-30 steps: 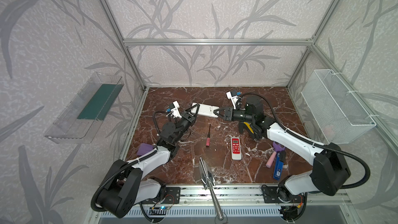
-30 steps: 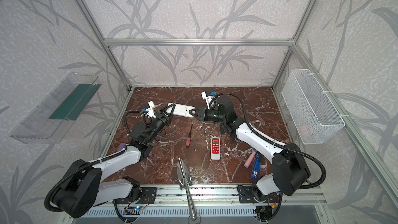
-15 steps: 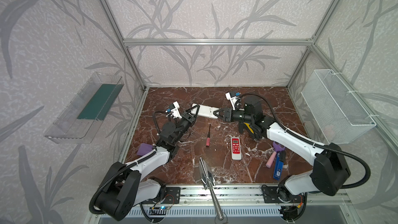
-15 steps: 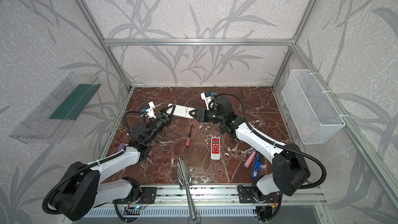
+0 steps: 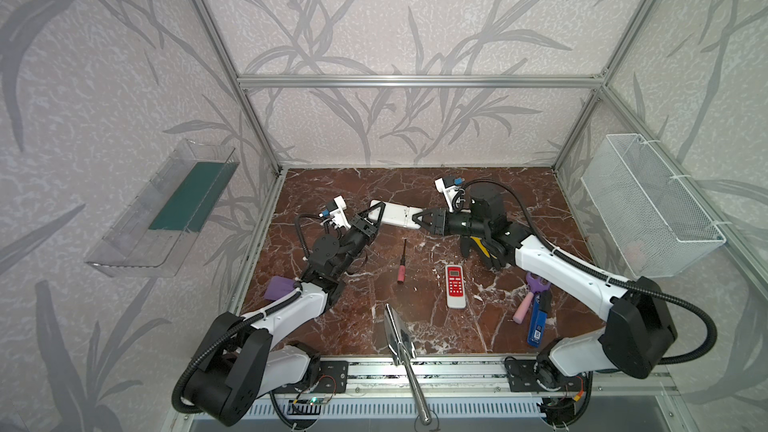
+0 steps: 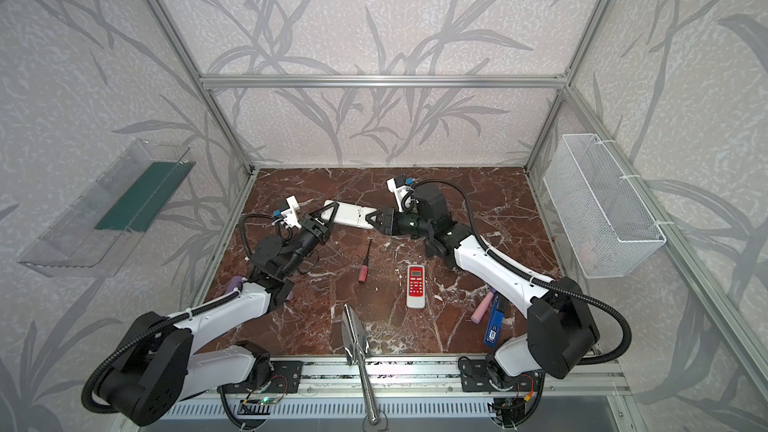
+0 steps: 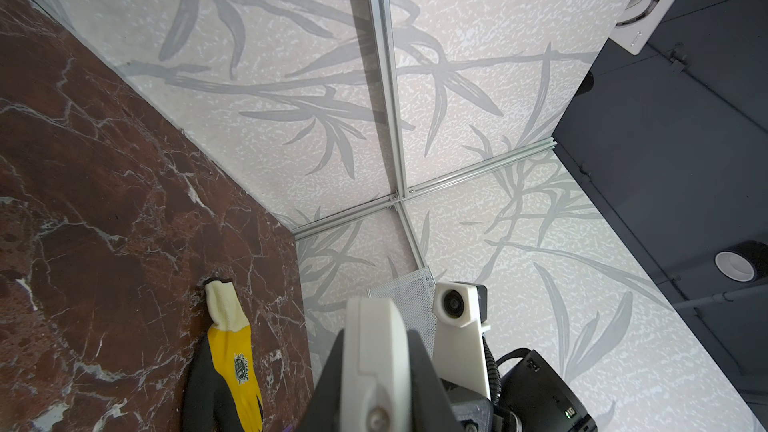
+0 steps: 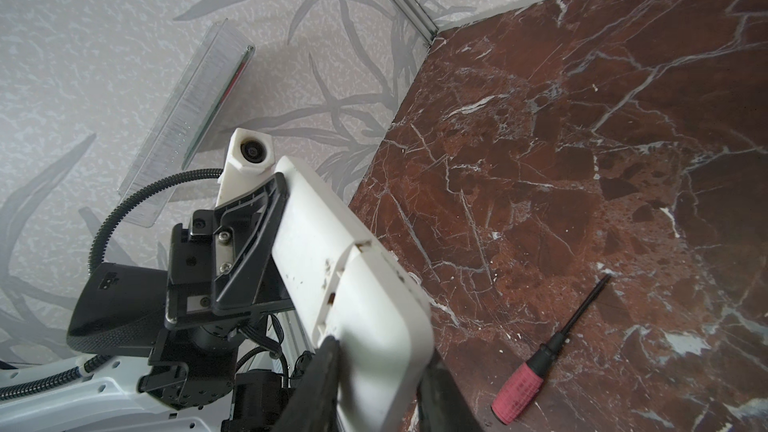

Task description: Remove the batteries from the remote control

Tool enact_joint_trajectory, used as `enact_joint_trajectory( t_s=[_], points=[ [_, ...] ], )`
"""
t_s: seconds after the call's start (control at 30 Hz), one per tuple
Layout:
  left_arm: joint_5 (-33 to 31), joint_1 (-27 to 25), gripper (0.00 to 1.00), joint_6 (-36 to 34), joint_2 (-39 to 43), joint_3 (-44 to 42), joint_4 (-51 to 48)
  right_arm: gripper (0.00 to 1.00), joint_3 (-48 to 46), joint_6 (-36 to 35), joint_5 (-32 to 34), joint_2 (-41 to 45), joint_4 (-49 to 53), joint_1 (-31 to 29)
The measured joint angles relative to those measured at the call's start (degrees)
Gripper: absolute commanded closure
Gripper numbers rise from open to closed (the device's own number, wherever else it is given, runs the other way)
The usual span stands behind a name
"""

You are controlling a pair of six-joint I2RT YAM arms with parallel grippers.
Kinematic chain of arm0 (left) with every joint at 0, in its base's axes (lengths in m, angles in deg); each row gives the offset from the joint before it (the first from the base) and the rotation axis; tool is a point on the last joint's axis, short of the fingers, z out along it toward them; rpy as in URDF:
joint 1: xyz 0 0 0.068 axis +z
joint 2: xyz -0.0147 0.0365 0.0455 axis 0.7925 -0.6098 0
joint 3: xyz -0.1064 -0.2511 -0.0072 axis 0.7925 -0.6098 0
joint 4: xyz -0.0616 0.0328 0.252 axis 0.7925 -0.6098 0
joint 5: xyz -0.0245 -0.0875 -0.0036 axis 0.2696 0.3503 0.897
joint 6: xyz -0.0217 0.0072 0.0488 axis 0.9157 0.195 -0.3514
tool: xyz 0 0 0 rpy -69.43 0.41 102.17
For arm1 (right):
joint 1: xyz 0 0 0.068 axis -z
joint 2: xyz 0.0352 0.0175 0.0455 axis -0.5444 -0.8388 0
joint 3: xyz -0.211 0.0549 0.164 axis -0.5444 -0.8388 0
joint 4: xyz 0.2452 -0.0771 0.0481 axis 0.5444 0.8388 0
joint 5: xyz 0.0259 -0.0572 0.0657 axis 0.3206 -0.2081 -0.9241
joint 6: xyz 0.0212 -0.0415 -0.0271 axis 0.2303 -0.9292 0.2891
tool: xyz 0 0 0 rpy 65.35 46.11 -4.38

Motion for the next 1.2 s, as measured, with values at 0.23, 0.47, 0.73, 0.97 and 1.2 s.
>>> enact_joint_trajectory(
  t_s=[0.23,0.47,0.73,0.97,1.2],
  points=[
    [-0.35,0.11,1.00,0.57,-0.48,0.00,1.05,0.79,0.44,1.11,-0.07,0.02,0.33,0.11],
    [-0.48,0.37,1.00,4.24,-3.43,0.00,6.01,0.81,0.44,3.06,-0.55,0.02,-1.68,0.68],
    [-0.90,0.37,1.00,8.24,-5.95,0.00,12.24,0.83,-0.94,6.71,-4.13,0.09,-7.69,2.45],
    [-0.76,0.31,1.00,9.46,-5.90,0.00,12.85,0.85,-4.37,10.82,-6.49,0.87,-14.36,3.76],
    [-0.90,0.11,1.00,9.53,-4.39,0.00,12.83,0.85,-6.71,14.53,-8.39,2.12,-19.63,4.35]
  ],
)
